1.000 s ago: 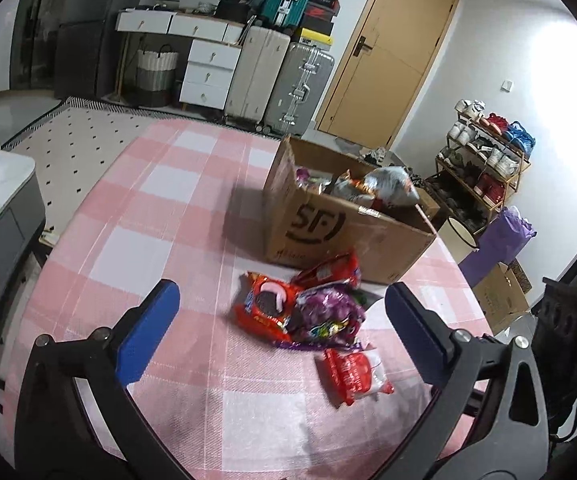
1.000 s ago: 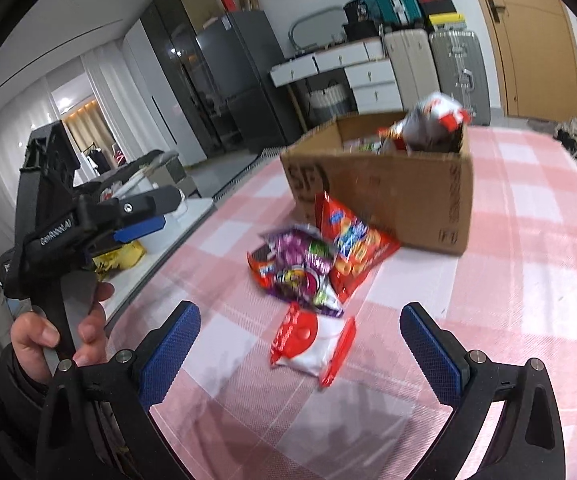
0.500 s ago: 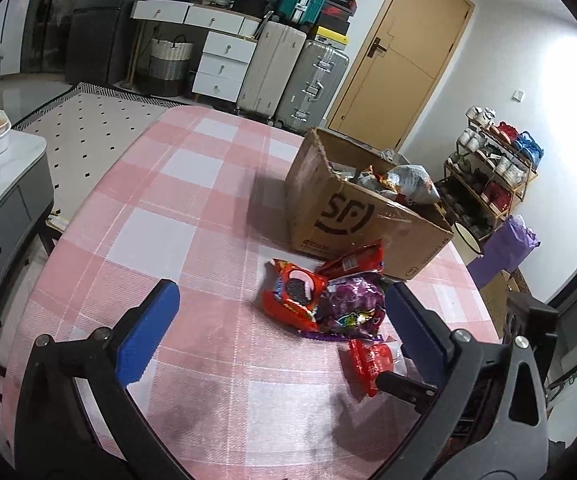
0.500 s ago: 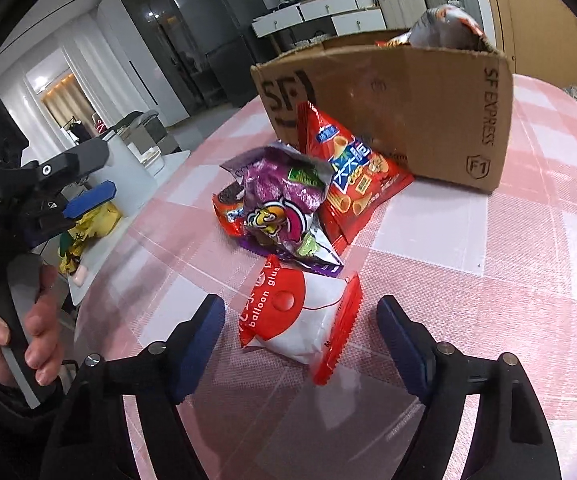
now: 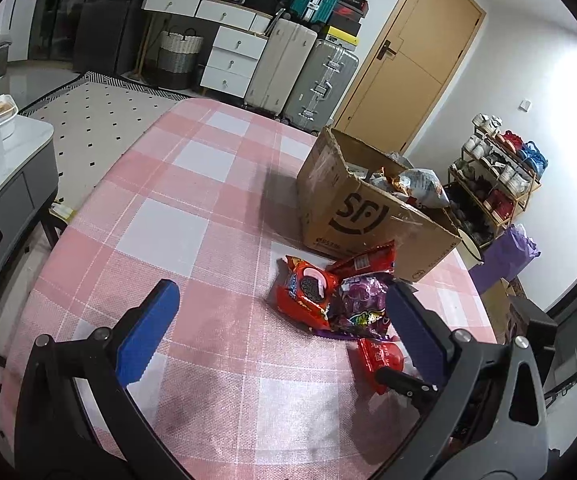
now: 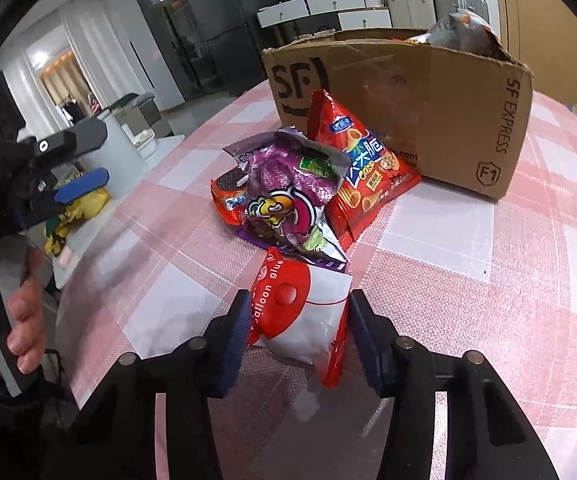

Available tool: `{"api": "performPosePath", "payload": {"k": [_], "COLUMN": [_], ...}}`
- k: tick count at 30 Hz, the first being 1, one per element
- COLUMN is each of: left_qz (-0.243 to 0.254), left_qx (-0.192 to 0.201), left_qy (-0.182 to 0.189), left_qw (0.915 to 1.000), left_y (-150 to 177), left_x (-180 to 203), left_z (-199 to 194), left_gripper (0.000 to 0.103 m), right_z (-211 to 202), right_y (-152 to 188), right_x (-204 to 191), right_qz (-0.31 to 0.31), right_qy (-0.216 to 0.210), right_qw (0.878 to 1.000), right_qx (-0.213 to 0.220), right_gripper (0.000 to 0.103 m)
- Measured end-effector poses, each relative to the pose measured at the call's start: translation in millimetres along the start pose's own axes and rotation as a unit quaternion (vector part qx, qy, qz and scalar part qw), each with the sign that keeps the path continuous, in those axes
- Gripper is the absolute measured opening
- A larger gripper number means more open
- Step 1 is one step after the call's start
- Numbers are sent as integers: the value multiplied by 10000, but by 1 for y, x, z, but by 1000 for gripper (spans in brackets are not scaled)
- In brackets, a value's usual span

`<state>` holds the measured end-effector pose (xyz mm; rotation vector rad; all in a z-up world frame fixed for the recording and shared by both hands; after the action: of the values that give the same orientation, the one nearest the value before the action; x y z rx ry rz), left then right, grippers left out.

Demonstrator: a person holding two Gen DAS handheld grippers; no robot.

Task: Organize snacks
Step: 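Grasp the white-and-red balloon snack bag with the right gripper, then grasp the red Oreo pack with the left gripper while the right gripper holds the balloon bag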

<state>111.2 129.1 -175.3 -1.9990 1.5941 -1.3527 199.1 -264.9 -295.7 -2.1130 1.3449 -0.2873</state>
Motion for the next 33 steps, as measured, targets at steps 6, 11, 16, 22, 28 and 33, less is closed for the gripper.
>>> {"api": "performPosePath", "payload": {"k": [6,11,16,22,28,33], "left_qz": [-9,-5,17,100,210,310], "left_qx": [-56,-96,-237,-633,-991,-1271], "left_qy": [-20,-64,-163,-236,-329,-448], "left_qw": [10000,9999,9996,9977,9943,9904], "left_y": [3,5,8,13,19,22], "left_x": [0,-2,-6,-9,-4,-1], "left_z": [1,2,11,35,69,99], "left_gripper": [103,103,103,103,103,103], "right_z": [-6,-12,-24,-40,-54,-55], "right_y": [0,0,-1,-3,-4,0], "right_x": [1,6,17,34,52,62], "right_qz": [56,163,397,681,842,960], "right_qy": [-117,-218,-331,-455,-451,-428], "right_qw": [9999,9996,9983,9957,9936,9927], "right_qx": [64,124,256,436,609,599], "right_gripper": [48,48,48,48,48,48]}}
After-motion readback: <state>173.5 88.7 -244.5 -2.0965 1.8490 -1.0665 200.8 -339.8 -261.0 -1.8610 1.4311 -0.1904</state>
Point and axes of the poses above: each gripper's, at about its wrist camera, not at the fingertips, and z roughly the way its jaws point, x to its right, y to its underside, the point moved 5 cm from there along z, roughly the way its jaws point, and after that the axes turned 10 degrees about y, right-handed, at the moved point
